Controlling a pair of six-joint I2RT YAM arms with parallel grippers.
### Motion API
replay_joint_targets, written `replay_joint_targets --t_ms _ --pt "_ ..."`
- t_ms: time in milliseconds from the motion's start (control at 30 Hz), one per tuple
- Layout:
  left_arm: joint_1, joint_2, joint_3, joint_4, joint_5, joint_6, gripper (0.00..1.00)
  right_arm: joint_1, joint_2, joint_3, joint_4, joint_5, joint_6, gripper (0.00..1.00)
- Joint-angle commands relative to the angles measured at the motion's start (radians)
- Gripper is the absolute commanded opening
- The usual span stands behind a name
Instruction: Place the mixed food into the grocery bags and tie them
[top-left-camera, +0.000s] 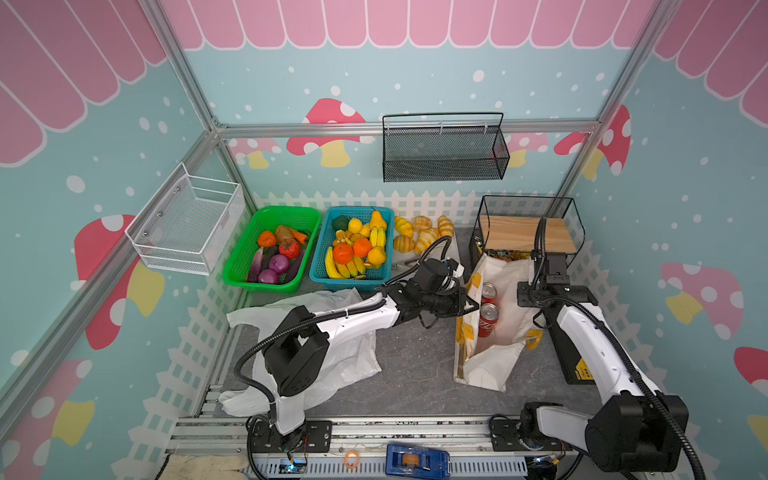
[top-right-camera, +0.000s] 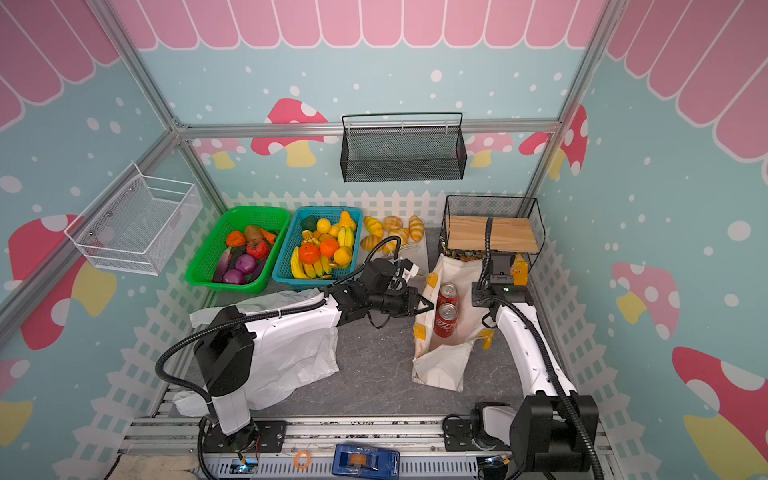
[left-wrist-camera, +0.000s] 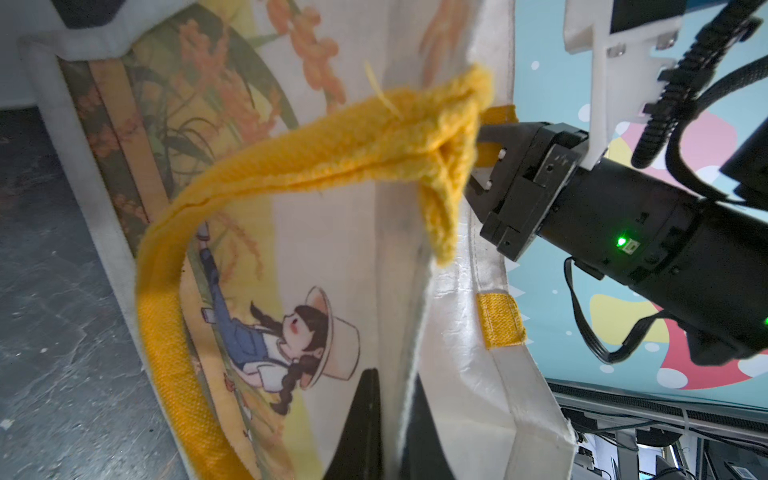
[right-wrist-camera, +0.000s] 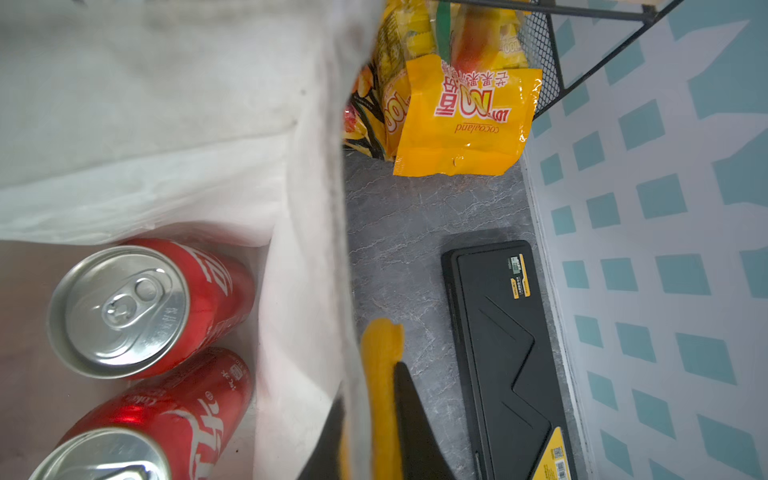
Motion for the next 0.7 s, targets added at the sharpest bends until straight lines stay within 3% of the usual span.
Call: replay_joint_targets --t_ms 0,133,267,400,467,667 --pt "-0.015 0.025 0.037 -0.057 0.035 0.021 0.05 -0.010 0.019 0.034 0.065 0.048 -0.022 0.04" --pt "-0.014 0.030 0.062 -0.112 0.010 0.071 0.23 -0.009 0.014 0.022 0.090 0.029 -0.032 0.13" --pt "-0.003 0.007 0.063 -0.148 -0.017 0.110 0.41 -0.009 -0.021 0.026 0.105 0.024 -0.033 0.37" --pt "0.018 -0.039 0.037 -0.158 -0.028 0.136 0.56 -0.009 -0.061 0.039 0.122 0.001 -0.043 0.53" --pt "0.030 -0.067 0.023 -0.175 -0.040 0.159 0.62 -0.008 -0.079 0.054 0.124 -0.020 -0.050 0.71" --pt "0.063 -0.207 -0.061 -0.188 -0.084 0.196 0.80 -0.006 -0.154 0.115 0.142 -0.121 -0.067 0.85"
